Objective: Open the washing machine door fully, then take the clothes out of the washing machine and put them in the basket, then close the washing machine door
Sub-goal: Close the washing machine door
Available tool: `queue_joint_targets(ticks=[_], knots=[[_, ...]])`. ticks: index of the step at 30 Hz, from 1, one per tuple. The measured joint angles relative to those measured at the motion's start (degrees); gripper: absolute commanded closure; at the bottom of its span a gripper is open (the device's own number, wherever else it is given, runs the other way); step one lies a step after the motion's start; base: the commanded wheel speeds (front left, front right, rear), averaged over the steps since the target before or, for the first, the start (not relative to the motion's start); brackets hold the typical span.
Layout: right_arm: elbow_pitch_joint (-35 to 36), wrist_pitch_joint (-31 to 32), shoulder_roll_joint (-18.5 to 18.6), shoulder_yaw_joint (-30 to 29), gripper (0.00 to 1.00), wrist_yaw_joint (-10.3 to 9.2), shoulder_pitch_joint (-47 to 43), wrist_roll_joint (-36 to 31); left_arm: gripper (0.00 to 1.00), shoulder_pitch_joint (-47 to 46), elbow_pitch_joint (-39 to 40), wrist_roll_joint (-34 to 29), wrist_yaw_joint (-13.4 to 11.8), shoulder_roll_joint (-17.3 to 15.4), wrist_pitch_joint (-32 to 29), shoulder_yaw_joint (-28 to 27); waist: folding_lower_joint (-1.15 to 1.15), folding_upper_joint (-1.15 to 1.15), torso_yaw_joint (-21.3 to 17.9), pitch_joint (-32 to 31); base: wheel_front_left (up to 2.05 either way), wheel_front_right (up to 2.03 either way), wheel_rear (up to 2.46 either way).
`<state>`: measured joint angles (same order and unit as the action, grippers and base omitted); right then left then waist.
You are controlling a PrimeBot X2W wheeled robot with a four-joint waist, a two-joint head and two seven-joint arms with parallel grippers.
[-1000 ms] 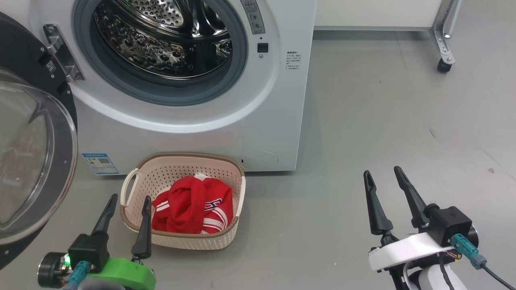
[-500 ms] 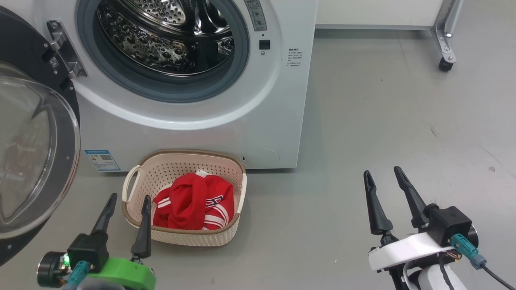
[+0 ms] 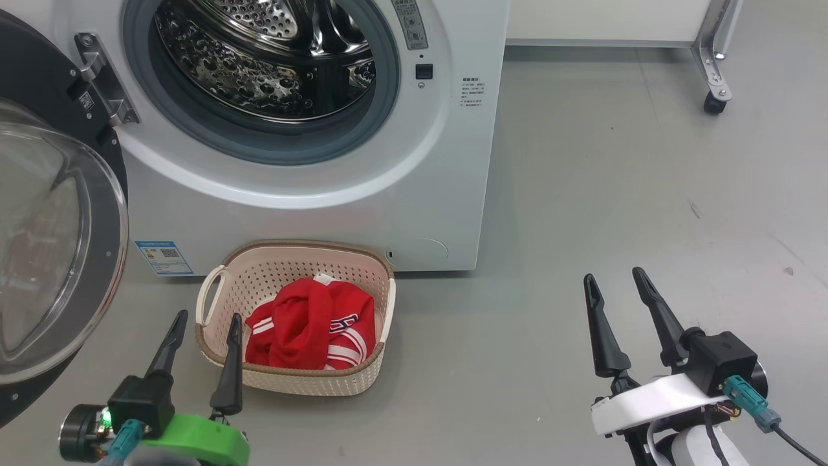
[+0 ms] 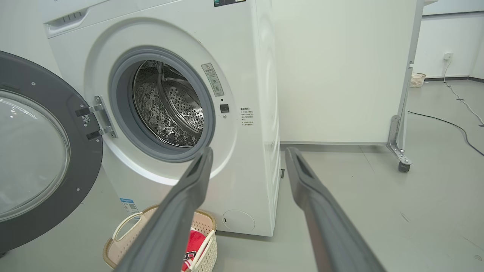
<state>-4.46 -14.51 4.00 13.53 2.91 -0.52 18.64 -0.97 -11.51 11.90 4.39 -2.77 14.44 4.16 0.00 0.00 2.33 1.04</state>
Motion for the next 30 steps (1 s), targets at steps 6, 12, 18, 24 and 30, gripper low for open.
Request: queue_joint_targets(ticks=[6, 12, 18, 24, 30], knots=[[0.00, 0.00, -0.01, -0.01, 0.00, 0.00, 0.00, 0.00, 0.00, 0.02, 0.01, 0.00, 0.00, 0.00, 0.00, 0.00, 0.00, 0.00, 0.03, -0.03, 0.00, 0.00, 0.00], [0.00, 0.00, -0.07, -0.01, 0.00, 0.00, 0.00, 0.00, 0.00, 0.03, 0.01, -0.29, 0.00, 0.00, 0.00, 0.00, 0.00, 0.00, 0.08, 0.03, 0.00, 0.00, 0.00], [0.00, 0.00, -0.18, -0.01, 0.00, 0.00, 0.00, 0.00, 0.00, 0.04, 0.01, -0.35, 0.00, 0.00, 0.00, 0.00, 0.00, 0.00, 0.09, 0.03, 0.00, 0.00, 0.00], [0.00, 0.00, -0.19, -0.01, 0.00, 0.00, 0.00, 0.00, 0.00, 0.05, 0.00, -0.35, 0.00, 0.00, 0.00, 0.02, 0.00, 0.00, 0.14, 0.01, 0.00, 0.00, 0.00], [0.24, 0.00, -0.21, -0.63, 0.00, -0.01, -0.01, 0.00, 0.00, 0.04, -0.08, -0.51, 0.00, 0.05, 0.00, 1.29, 0.00, 0.00, 1.13, 0.18, 0.00, 0.00, 0.00]])
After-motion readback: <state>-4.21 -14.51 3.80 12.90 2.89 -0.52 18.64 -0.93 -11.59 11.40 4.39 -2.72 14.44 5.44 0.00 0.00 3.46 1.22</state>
